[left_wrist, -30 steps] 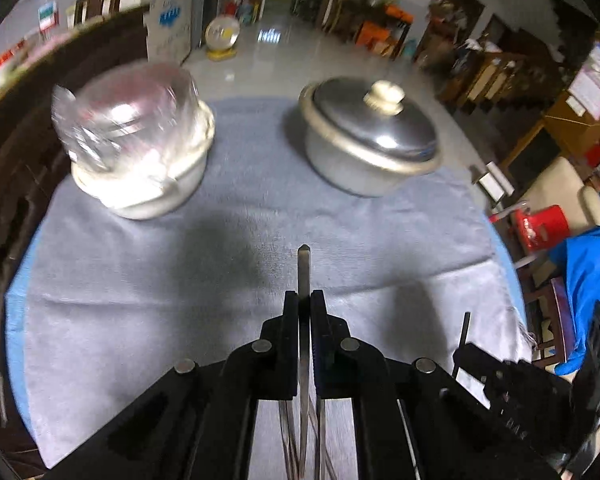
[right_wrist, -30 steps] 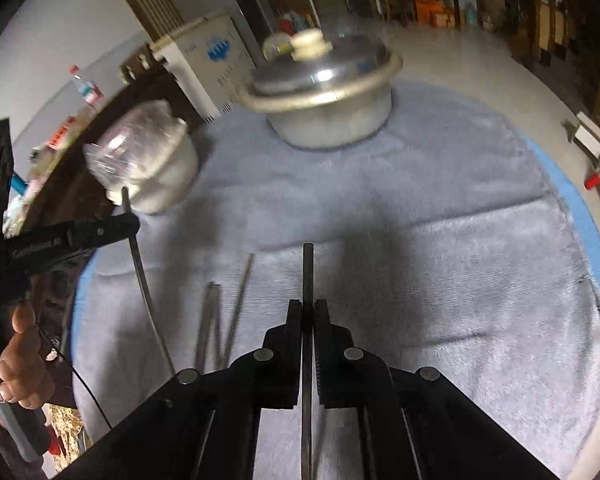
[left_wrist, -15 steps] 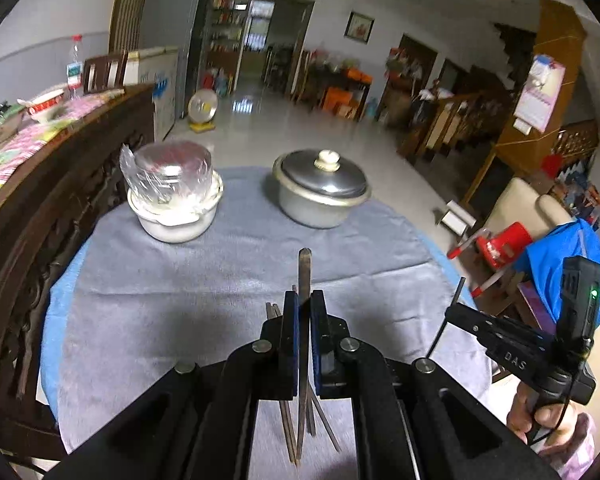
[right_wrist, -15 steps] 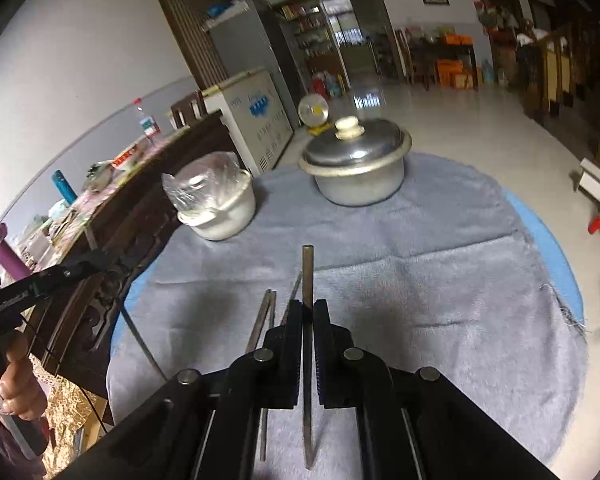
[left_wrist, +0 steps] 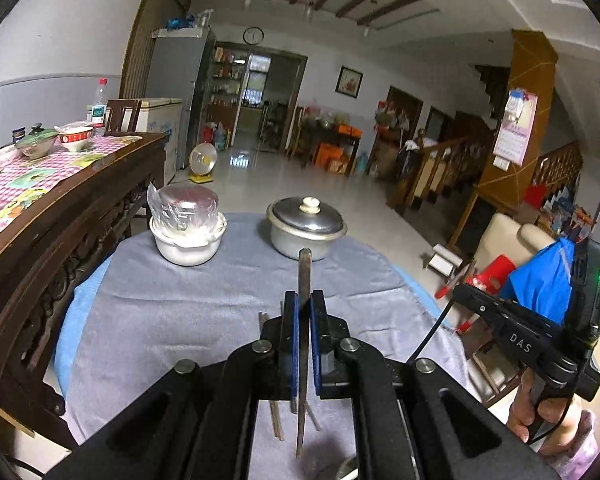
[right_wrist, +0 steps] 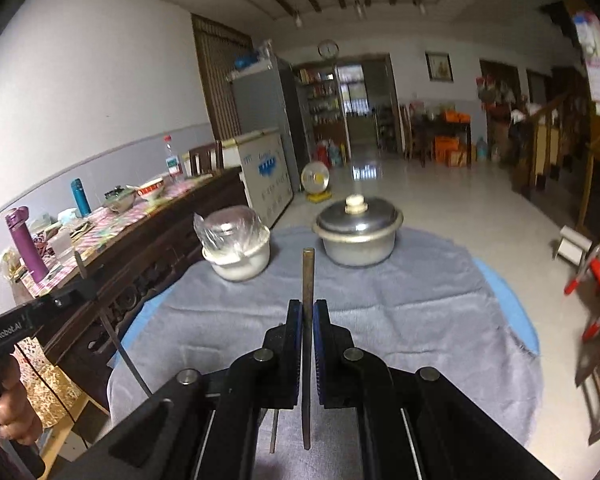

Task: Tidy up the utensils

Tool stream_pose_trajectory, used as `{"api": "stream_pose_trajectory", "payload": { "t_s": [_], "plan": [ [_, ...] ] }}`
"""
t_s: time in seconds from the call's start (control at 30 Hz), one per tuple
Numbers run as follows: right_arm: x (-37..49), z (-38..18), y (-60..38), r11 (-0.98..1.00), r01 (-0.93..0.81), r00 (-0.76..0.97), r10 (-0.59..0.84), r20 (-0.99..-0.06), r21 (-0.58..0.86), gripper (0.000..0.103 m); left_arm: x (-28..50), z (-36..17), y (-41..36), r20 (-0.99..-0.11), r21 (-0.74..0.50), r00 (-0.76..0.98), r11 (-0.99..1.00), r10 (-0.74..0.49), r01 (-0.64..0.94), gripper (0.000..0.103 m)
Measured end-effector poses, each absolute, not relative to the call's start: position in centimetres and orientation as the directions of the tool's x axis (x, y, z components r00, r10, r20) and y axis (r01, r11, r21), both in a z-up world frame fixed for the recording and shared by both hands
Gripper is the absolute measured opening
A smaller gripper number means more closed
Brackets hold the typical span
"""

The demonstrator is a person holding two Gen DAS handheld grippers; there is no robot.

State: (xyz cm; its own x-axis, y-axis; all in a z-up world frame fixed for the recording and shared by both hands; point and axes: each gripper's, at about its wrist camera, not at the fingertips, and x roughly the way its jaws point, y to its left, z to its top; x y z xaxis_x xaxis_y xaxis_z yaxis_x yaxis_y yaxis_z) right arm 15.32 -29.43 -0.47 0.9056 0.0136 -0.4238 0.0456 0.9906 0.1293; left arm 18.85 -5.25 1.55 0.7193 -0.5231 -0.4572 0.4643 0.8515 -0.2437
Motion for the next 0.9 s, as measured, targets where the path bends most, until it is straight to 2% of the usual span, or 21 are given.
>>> {"api": "stream_pose_trajectory", "payload": {
  "t_s": [0.33, 0.5, 0.9],
  "plan": [
    [10.1, 4.6, -27.6, 0.991, -0.009, 0.958, 0.047, -0.284, 0.134, 0.006, 15.4, 5.1, -4.8, -0.360, -0.251, 0.744, 0.826, -0.563, 0.504, 0.006],
    [7.9, 6.0, -26.4, 0.990, -0.052, 0.964, 0.084, -0.251, 0.134, 0.006, 13.9, 5.6, -4.9, -0.329, -0.239, 0.751, 0.820, -0.572, 0.520, 0.006],
    [4.4, 3.7, -24.9, 0.982, -0.092, 0.950, 0.137, -0.281, 0.166, 0.006, 11.9, 3.5, -5.3, -0.335, -0.241, 0.757, 0.827, -0.562, 0.508, 0.006]
  ]
}}
